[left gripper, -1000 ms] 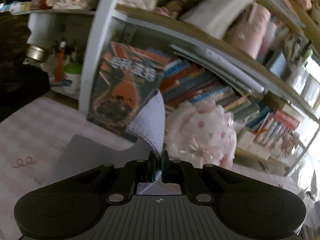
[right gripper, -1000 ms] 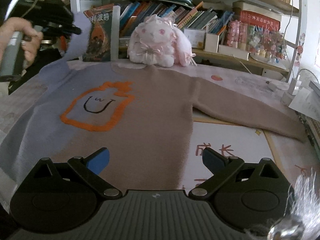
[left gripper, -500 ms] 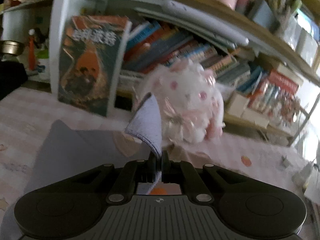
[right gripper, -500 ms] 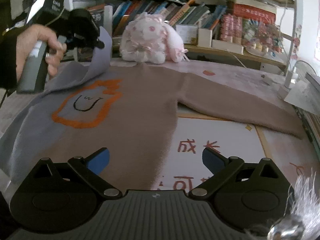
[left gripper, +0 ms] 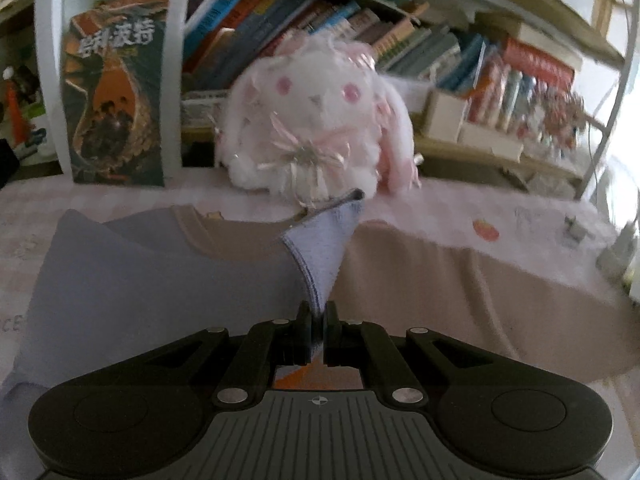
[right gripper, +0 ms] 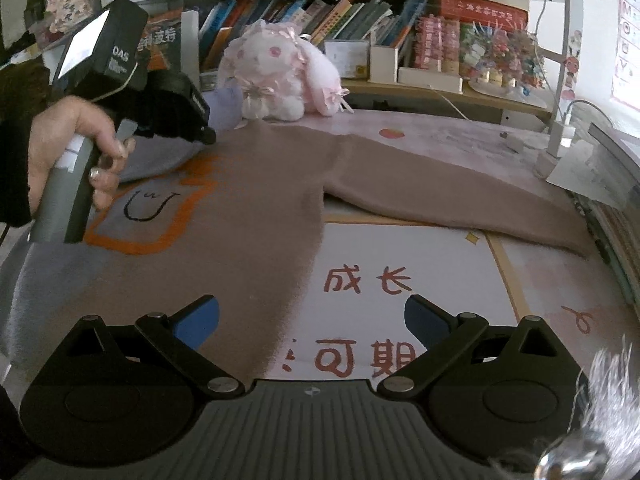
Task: Fold clothes
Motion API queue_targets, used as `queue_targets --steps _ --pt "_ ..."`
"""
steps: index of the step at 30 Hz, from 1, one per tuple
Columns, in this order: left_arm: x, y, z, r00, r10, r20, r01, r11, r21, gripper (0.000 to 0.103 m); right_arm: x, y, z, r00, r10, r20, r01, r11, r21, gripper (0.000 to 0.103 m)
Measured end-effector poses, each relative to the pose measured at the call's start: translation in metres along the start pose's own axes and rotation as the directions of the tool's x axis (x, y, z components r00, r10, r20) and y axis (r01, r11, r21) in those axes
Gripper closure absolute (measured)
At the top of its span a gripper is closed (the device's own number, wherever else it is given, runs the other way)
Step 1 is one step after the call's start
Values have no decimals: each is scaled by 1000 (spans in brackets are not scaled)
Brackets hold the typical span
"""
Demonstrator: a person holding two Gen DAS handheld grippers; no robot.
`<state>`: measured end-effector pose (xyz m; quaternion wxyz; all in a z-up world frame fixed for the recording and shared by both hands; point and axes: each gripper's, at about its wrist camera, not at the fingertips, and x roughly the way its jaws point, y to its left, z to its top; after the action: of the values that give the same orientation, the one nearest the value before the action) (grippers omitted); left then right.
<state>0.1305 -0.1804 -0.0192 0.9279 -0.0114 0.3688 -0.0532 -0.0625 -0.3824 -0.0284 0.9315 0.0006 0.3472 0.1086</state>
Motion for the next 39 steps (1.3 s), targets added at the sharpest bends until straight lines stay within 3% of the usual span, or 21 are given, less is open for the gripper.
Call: queue_targets --steps 2,4,6,8,10,13,16,19,24,26,31,39 --pt "2 -5 -3 999 4 -33 -2 999 43 86 0 -1 0 1000 1 -1 -1 1000 2 3" --pt "0 -10 -7 998 -8 -59 13 996 86 68 -1 0 1 1000 6 -3 -6 1000 1 3" --pt "-10 -16 -12 998 -19 -52 26 991 134 35 -1 1 1 1000 15 -7 -15 1000 -2 3" --pt "-28 -18 -20 999 -47 -14 49 982 184 27 2 3 2 999 32 -13 -32 999 -5 3" --pt "-49 -14 -30 997 -71 14 66 973 221 26 5 6 3 998 52 -22 -53 999 -8 3" --pt "-74 2 -43 998 -46 36 36 971 237 23 12 13 4 996 82 -35 -83 996 -11 3" --pt "-93 33 -59 997 73 39 -80 970 229 23 18 20 6 995 88 -46 -88 996 -13 3" --pt "-107 69 -78 979 204 6 -201 960 197 23 21 27 8 995 80 -53 -80 997 -6 3" --pt "-124 127 -102 953 298 -61 -292 952 91 23 22 32 10 998 21 -58 -19 999 26 3" --pt "-130 146 -107 952 297 -75 -296 955 25 23 22 31 9 997 -4 -71 8 998 62 3" --pt "-132 176 -107 972 220 -86 -231 962 -147 23 16 33 5 993 -69 -96 81 988 134 6" --pt "-136 202 -101 975 216 -40 -220 963 -158 23 5 41 2 984 -140 -112 162 962 219 18"
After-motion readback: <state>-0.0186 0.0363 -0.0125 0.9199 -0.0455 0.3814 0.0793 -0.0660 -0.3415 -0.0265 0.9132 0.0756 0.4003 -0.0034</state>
